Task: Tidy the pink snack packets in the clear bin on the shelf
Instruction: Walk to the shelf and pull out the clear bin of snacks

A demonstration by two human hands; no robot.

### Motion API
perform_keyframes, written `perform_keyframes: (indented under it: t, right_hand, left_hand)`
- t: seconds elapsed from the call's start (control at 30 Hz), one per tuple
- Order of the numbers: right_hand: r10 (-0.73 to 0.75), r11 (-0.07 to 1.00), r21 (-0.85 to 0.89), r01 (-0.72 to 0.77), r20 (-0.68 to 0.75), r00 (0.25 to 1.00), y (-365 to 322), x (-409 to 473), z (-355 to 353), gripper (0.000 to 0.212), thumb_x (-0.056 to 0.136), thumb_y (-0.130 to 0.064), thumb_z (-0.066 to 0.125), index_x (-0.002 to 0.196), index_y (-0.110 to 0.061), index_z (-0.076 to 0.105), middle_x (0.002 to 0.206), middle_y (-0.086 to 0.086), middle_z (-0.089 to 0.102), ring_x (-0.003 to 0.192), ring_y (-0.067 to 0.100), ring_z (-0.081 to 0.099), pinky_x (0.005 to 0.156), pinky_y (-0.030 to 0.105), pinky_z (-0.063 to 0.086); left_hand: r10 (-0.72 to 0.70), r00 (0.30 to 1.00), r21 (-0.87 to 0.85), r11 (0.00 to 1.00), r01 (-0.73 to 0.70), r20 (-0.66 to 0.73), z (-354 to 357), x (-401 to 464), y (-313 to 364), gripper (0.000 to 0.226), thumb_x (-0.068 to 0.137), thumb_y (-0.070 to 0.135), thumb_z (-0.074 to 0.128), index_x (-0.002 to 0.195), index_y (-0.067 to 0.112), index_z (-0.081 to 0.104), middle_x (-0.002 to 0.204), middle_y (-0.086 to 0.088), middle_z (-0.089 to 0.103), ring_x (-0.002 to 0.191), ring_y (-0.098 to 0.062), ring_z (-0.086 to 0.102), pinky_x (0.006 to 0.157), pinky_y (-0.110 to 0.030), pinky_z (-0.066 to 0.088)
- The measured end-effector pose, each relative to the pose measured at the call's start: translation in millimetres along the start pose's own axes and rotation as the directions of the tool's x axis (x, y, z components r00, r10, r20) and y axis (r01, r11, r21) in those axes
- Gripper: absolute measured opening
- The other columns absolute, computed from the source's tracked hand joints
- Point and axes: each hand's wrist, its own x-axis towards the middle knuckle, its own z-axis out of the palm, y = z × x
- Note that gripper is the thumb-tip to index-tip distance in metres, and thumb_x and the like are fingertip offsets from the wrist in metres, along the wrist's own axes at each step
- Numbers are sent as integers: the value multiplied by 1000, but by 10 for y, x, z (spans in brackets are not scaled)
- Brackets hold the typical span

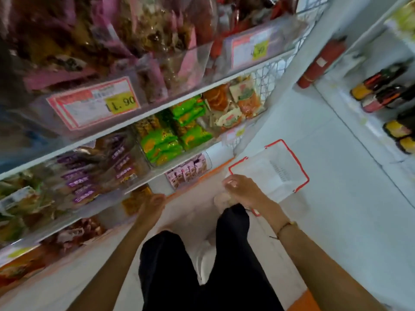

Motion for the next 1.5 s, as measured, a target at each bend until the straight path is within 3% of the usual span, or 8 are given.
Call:
perform_keyframes:
  t: [0.1, 0.23, 0.37, 0.53, 0.6, 0.73, 1.3, 1.5]
  right_hand:
    - [-12, 992, -124, 22, 83, 996, 119, 739, -55, 38, 95, -28, 46, 131, -15, 52, 134, 6, 55, 123, 25, 51, 97, 32, 40]
    - [-65, 946, -309, 93, 101, 993, 467, 1693, 190, 46, 96, -27, 45, 138, -11, 38, 137, 12, 50, 123, 30, 49, 95, 38, 42]
    - [-231, 925, -296, 237, 56, 971, 811, 2443, 684, 69, 97, -45, 43, 150, -11, 14, 148, 14, 36, 129, 30, 44, 100, 42, 41]
    - [-587, 804, -284, 522, -239, 774, 1131, 2968, 1192, 43, 97, -19, 45, 139, -23, 37, 113, -2, 64, 87, 18, 66, 74, 33, 54]
    - [-642, 766, -282, 577, -350, 682, 1234, 3088, 1305, 40, 96, -13, 46, 135, -22, 43, 100, -7, 63, 76, 11, 61, 67, 24, 49]
    - [-707, 700, -315, 640, -432, 560, 1284, 3176, 1391, 36, 95, -12, 46, 130, -22, 47, 92, -12, 55, 73, 4, 52, 63, 16, 40]
    - [-643, 764, -292, 576, -266, 718, 1066, 2975, 1207, 32, 94, -15, 48, 126, -17, 42, 93, 4, 60, 81, 23, 64, 58, 29, 44]
    - [-695, 716, -341, 609, -266, 668, 1011, 3161, 1099, 22, 93, -27, 53, 112, -19, 45, 104, 4, 62, 82, 21, 62, 64, 30, 48]
  left_hand:
    - [-83, 990, -35, 996, 79, -118, 304, 536, -96, 31, 96, 5, 47, 114, -19, 51, 123, -38, 52, 107, -45, 55, 76, -38, 45]
    - [-200, 954, -112, 977, 179, -223, 796, 1189, -312, 64, 95, 30, 55, 145, 0, 28, 147, -20, 37, 129, -36, 43, 101, -40, 39]
    - [-33, 907, -118, 993, -19, -420, 1176, 1701, -714, 68, 97, 37, 49, 150, 8, 18, 148, -20, 38, 130, -36, 44, 103, -47, 41]
    - [250, 717, -55, 926, -373, -651, 1290, 1991, -1157, 49, 91, 51, 42, 137, 35, 41, 123, 16, 54, 93, -3, 62, 56, -24, 56]
    - [330, 665, -24, 886, -464, -670, 1289, 2071, -1265, 49, 86, 55, 42, 132, 38, 45, 124, 21, 52, 97, 3, 58, 52, -5, 46]
    - [455, 573, 116, 841, -529, -682, 1240, 2212, -1402, 35, 94, 42, 46, 128, 34, 47, 123, 22, 52, 101, 1, 56, 62, -8, 44]
    - [533, 572, 326, 843, -428, -623, 1196, 2037, -1227, 39, 98, 32, 46, 135, 19, 42, 134, -2, 55, 104, -19, 60, 82, -38, 53]
    - [468, 531, 261, 870, -418, -707, 1207, 2187, -1167, 36, 98, 37, 45, 131, 22, 41, 123, 0, 61, 82, -9, 55, 60, -25, 41]
